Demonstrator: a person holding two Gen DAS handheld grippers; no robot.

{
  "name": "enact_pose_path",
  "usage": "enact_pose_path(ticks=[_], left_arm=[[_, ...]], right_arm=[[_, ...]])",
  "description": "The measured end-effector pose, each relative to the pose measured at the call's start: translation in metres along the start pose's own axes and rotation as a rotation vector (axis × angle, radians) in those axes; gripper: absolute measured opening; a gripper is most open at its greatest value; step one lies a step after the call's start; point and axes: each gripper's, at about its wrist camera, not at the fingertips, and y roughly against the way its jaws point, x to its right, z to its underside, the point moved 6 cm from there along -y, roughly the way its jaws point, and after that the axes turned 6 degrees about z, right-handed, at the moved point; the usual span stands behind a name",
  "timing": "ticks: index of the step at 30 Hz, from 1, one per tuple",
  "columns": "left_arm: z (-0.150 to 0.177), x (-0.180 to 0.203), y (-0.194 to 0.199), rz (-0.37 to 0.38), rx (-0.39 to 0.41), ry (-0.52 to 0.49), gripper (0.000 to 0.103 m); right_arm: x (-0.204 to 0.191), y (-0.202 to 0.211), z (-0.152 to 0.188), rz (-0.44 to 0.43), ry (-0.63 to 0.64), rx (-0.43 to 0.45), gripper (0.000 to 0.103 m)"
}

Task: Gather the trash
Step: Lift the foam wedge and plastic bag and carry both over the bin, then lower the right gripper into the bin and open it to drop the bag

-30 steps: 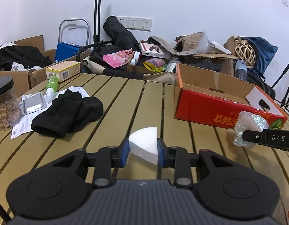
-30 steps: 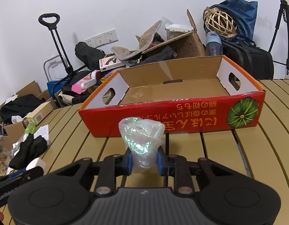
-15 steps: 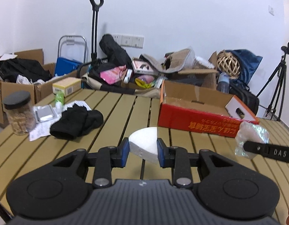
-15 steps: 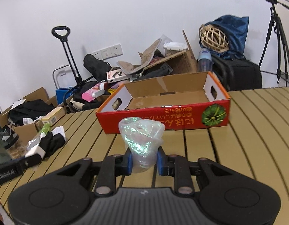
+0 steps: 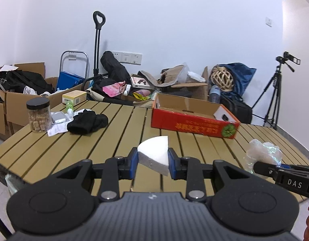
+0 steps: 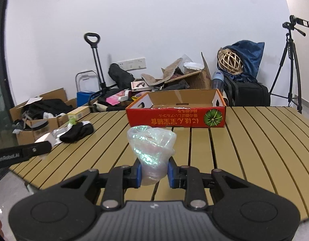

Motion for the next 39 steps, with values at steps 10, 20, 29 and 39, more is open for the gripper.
enact_pose_path(ticks=[10,20,29,39], left_arm=[[0.044,0.027,0.081,0.079,0.006,-0.021,0.031],[0.126,0.042,0.124,0.127,-0.144,-0.051,0.031],[0.205,0.05,0.136,0.139,-0.322,-0.094,0.031],[0.267,0.04,0.121,0.105,-0.533,-0.083,0.031]], right_arm=[[0.002,0.087,0.062,-0.041,0.034,-0.016,0.023],[0.001,0.14,0.158,-0.06,0.07,-0.127,0.023],[0.006,0.152,0.249,-0.084,0.049,-0.333,0.023],[0.013,0.136,0.282,-0.077,0.003,-0.471,0.023]])
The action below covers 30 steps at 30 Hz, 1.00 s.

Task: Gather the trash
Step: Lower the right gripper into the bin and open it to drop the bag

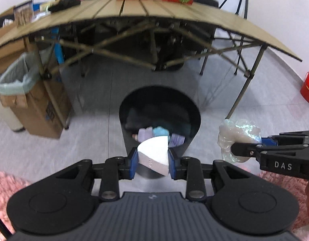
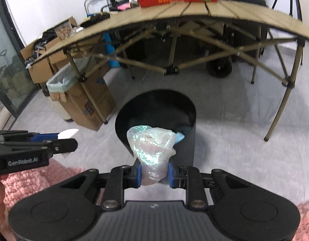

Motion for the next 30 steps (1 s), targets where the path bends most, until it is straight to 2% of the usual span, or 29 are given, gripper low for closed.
enact_pose_path(ticks=[11,30], left_arm=[[-0.002,-0.012,-0.036,-0.02,-0.078,0.022,0.031],[-0.049,-0.045,-0.083,-0.099,-0.082,0.061,0.031]], right_arm=[[0.001,-0.046,-0.01,-0.014,0.013,-0.099,0.024],[-0.019,-0.141,-0.076,0.015,0.177,-0.087,0.024]])
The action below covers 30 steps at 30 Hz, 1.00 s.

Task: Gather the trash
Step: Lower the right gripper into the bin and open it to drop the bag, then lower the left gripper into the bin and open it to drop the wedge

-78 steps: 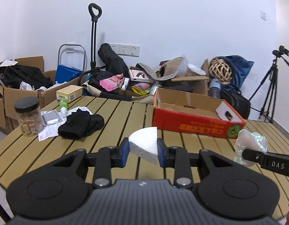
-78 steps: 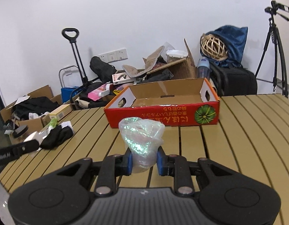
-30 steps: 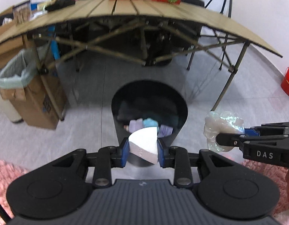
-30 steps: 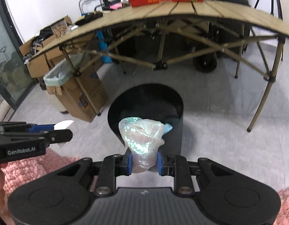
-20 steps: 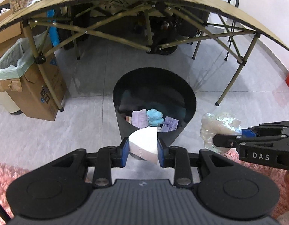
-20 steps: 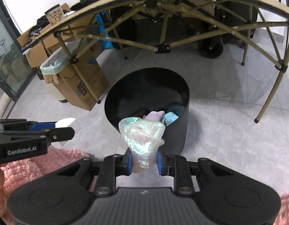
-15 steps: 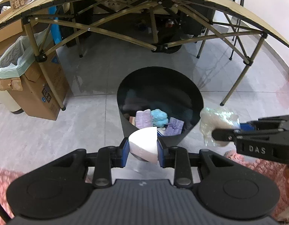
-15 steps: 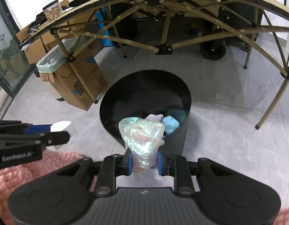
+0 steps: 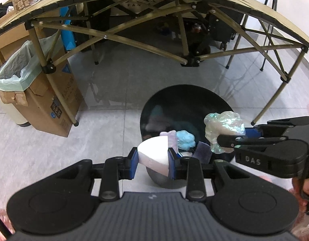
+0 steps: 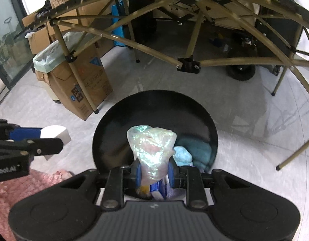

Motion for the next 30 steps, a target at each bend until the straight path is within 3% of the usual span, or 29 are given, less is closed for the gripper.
enact_pose_path(ticks=[2,5,7,11,13,14,22,30], left_arm=[[-0.004,-0.002,-0.003,-0.004,0.0,0.008,0.031],[-0.008,-0.005,-0.006,-0.012,0.001,0.012,0.031],[-0.01,-0.006,-0.008,-0.013,-0.001,0.014,0.031],[-0.013,-0.006,-0.012,-0.011,-0.004,0.009,0.031],[-0.015,-0.004,-0.015,-0.011,-0.008,0.005,0.031],[-0.017,-0.002,-0.016,-0.01,-0.009,0.0,0.031],[-0.025,0.013,-0.029,0.002,-0.014,-0.036,0.031],[-0.04,0.042,-0.051,0.017,-0.017,-0.105,0.031]], right_arm=[[-0.003,-0.009,-0.005,-0.001,0.014,0.008,0.025],[-0.004,-0.021,-0.011,-0.003,0.011,0.001,0.039],[-0.004,-0.026,-0.014,0.015,0.019,-0.002,0.058],[0.005,-0.024,-0.016,0.06,0.019,0.016,0.076],[0.013,-0.025,-0.014,0.065,-0.003,0.0,0.1],[0.017,-0.026,-0.013,0.064,-0.013,-0.005,0.103],[0.047,-0.011,-0.003,0.088,-0.071,-0.009,0.103],[0.096,0.009,0.006,0.173,-0.193,0.002,0.103]])
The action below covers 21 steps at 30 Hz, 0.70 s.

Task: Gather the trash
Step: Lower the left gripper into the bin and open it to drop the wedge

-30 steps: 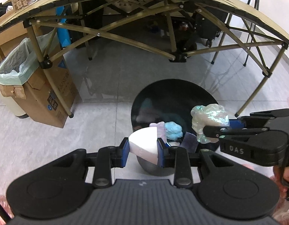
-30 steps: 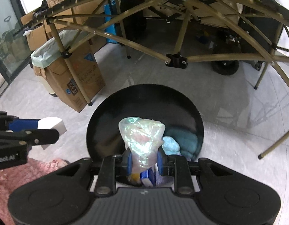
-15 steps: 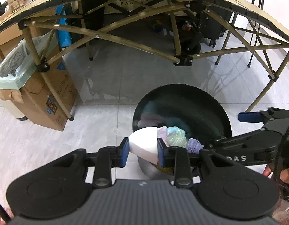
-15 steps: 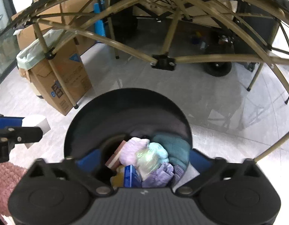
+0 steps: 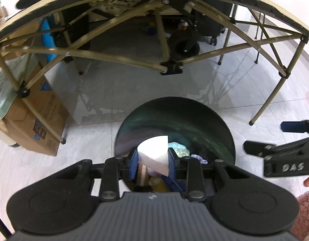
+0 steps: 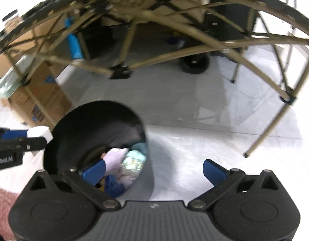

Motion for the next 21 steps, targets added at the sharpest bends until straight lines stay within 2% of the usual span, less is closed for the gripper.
enact_pose_path(ticks=[9,18,21], left_arm=[[-0.013,0.02,-0.029,0.019,-0.013,-0.031,0.031],[-0.004,0.019,-0.059,0.016,-0.053,-0.048,0.032],[-0.002,0.02,-0.061,0.041,-0.059,-0.049,0.038]], right_arm=[[0.037,0.0,0.0,0.076,-0.095,-0.013,0.103],[0.028,-0.007,0.003,0.071,-0.071,-0.045,0.103],[0.025,-0.007,0.002,0.068,-0.061,-0.049,0.103]])
